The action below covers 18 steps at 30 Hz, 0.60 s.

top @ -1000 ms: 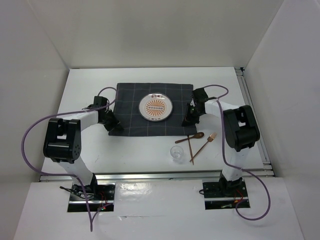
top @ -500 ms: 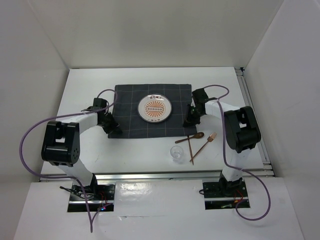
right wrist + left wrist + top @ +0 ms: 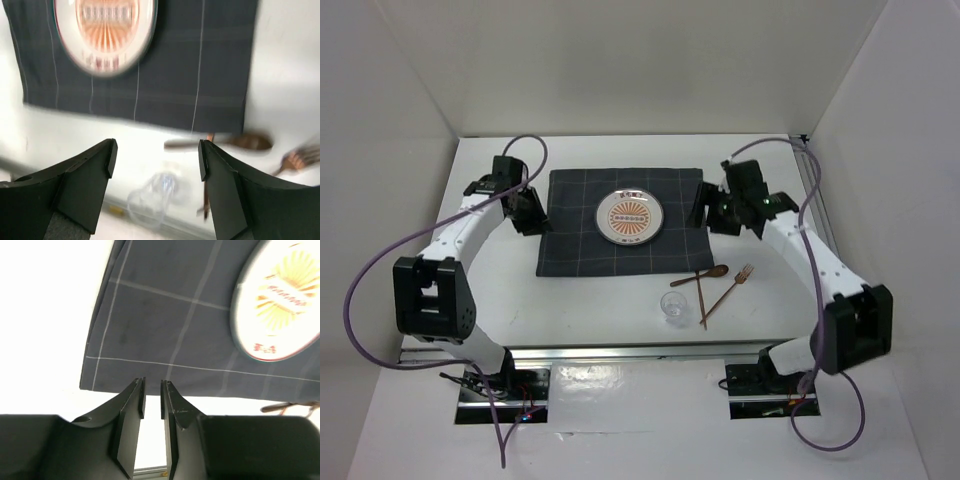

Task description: Set the dinner table for one person

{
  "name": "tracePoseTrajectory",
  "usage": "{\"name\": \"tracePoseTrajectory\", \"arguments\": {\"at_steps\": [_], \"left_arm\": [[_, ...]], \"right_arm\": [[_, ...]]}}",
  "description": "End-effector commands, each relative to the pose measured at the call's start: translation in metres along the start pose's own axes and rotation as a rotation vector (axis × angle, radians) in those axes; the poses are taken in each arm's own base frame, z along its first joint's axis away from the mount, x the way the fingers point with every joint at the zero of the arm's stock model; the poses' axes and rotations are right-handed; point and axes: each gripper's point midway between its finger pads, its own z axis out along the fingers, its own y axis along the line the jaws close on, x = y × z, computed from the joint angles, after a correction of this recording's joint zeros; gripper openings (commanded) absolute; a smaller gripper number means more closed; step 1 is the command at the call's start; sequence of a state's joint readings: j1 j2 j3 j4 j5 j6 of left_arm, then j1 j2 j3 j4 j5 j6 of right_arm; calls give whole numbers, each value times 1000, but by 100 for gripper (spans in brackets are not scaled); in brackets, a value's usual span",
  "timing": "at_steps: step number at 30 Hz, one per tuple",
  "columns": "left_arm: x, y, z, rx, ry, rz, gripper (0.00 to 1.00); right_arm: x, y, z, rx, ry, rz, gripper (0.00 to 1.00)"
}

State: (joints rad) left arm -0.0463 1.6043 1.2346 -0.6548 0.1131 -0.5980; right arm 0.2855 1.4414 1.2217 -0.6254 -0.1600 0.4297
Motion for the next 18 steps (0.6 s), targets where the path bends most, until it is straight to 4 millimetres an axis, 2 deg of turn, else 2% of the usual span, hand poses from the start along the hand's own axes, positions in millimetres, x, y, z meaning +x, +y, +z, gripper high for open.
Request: {"name": "tracePoseTrajectory", "arguments": {"at_steps": [1,2,3,4,5,6,9,11,15,18], "left_arm": [[-17,-11,-41,29,-71,48,36],[-20,-15,-47,46,-84,51,36],[-20,-20,-53,70,-92,55,36],[-18,-23,-56,78,-96,55,36],[-17,-26,-56,90,-90,56,37],[-17,-28,-61,107,-97,59,37],[-11,-34,-66,133,-91,69,32],[-9,-32,-67,133,-92,79,32],[-3,-29,-68,135,-96,79,32],[1,-29,-68,143,-88,80,32]], "right_arm": [[87,-9,-15,35,201,37,78],[103,-4,-21,6,237,51,78],[116,11,-31,-39,236,64,78],[138,7,-31,-35,282,75,78],[143,15,-38,-61,266,99,78],[161,15,-38,-59,303,91,78],[175,17,-41,-63,312,94,75],[187,13,-37,-47,330,85,73],[192,16,-24,-56,338,69,71],[199,16,-12,-60,355,63,65]]}}
